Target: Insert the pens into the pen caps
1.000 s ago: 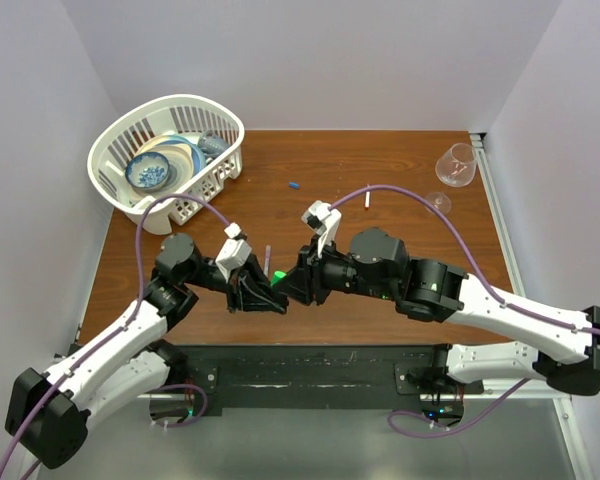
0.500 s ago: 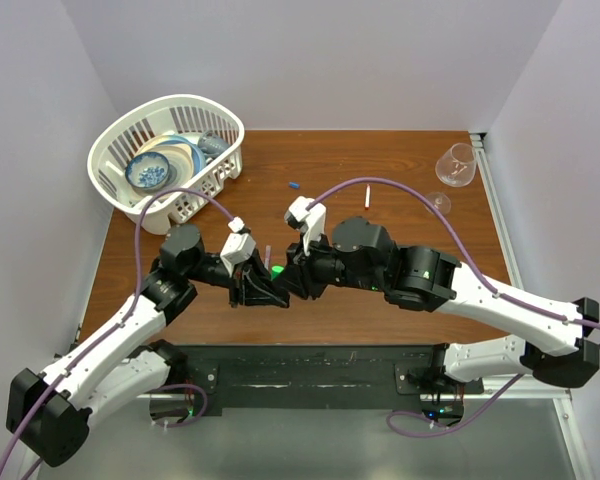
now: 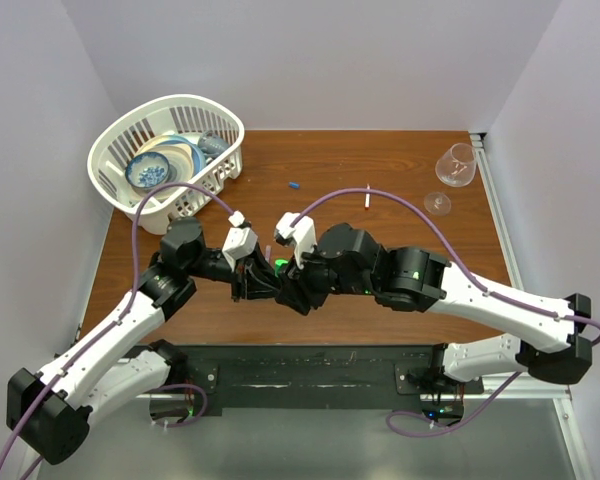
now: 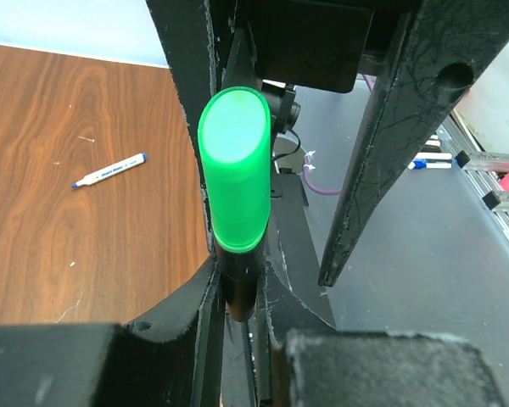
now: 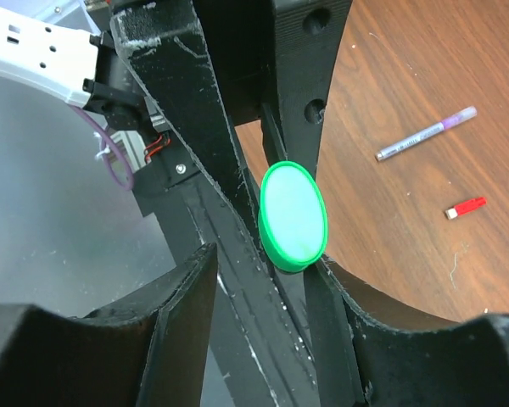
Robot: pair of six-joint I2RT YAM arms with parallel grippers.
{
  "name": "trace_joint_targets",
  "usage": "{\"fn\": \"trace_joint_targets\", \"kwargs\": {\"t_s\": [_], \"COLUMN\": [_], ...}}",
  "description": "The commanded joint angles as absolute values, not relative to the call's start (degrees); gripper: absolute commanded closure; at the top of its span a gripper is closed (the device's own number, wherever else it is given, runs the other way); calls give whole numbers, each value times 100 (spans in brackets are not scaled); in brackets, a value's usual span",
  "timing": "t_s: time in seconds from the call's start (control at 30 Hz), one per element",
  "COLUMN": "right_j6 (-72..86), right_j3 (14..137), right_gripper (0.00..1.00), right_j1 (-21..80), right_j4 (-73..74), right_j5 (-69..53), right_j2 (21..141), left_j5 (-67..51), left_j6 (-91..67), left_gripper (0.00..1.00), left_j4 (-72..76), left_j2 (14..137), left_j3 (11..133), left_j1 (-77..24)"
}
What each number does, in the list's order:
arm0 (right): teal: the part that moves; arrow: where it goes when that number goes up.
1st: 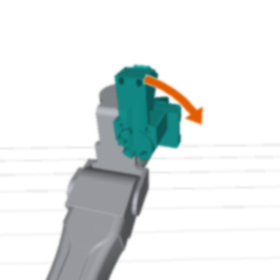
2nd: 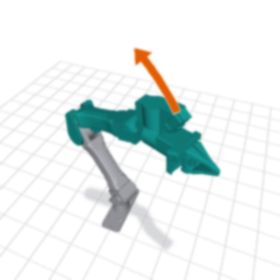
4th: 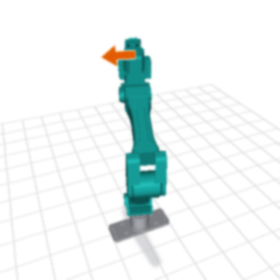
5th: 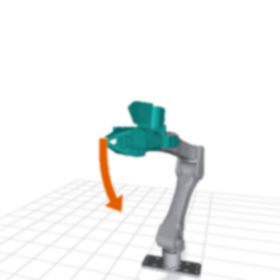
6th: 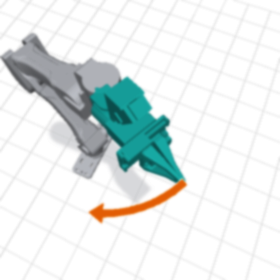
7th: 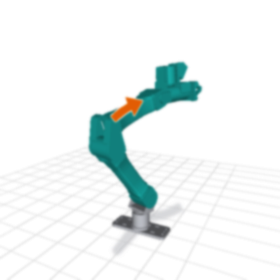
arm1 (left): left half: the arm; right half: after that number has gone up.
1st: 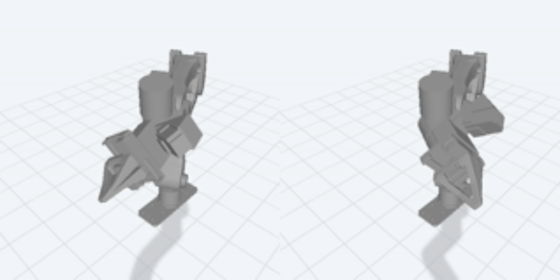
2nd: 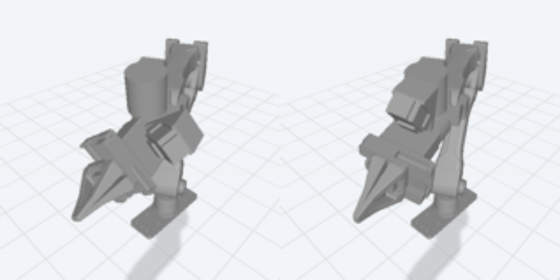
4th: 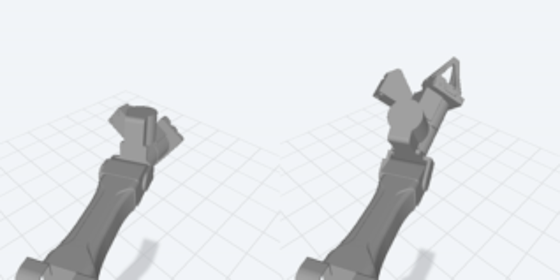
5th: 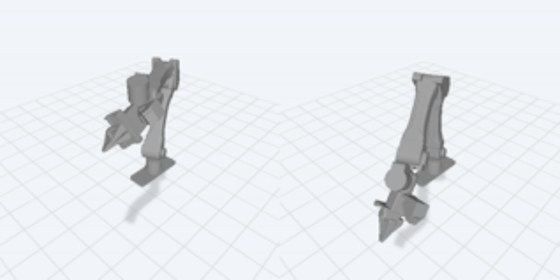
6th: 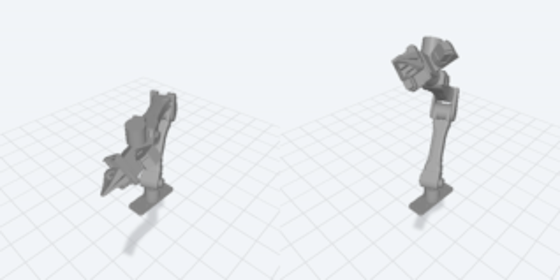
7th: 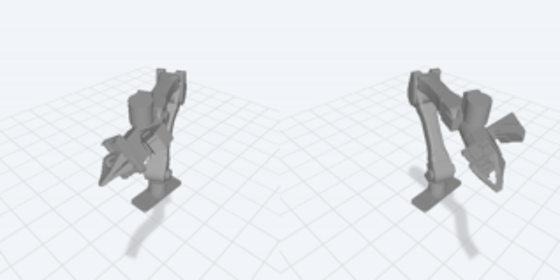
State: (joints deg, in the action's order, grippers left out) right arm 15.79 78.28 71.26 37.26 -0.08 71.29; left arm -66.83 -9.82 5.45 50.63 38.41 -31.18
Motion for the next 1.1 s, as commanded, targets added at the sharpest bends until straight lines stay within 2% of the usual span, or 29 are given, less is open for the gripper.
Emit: {"fn": "trace_joint_targets", "kwargs": {"t_s": [0.0,0.2,0.43,0.67,0.97,1.07], "right_j6": [1819,2249,2347,2136,1380,1283], "right_j3": [7577,6656,6171,6144,6530,6644], "right_gripper": [52,50,48,48,48,51], "right_j1": [7251,7251,7251,7251,7251,7251], "right_j4": [3518,2331,1460,810,1037,1011], "right_j5": [-194,368,624,931,1520,1433], "right_j2": [6909,6075,5652,5555,5616,5748], "left_j5": [-6267,-6223,-6188,-6231,-6354,-6424], "left_j6": [-861,-1344,-1863,-2136,-2276,-2478], "left_gripper": [100,100,100,100,100,100], "left_j4": [1019,1730,2285,2558,2662,2908], "left_j2": [5054,4949,4922,4931,4940,4948], "left_j3": [4149,3929,3876,3753,3691,3665], "left_j1": [-3050,-3059,-3059,-3059,-3059,-3059]}}
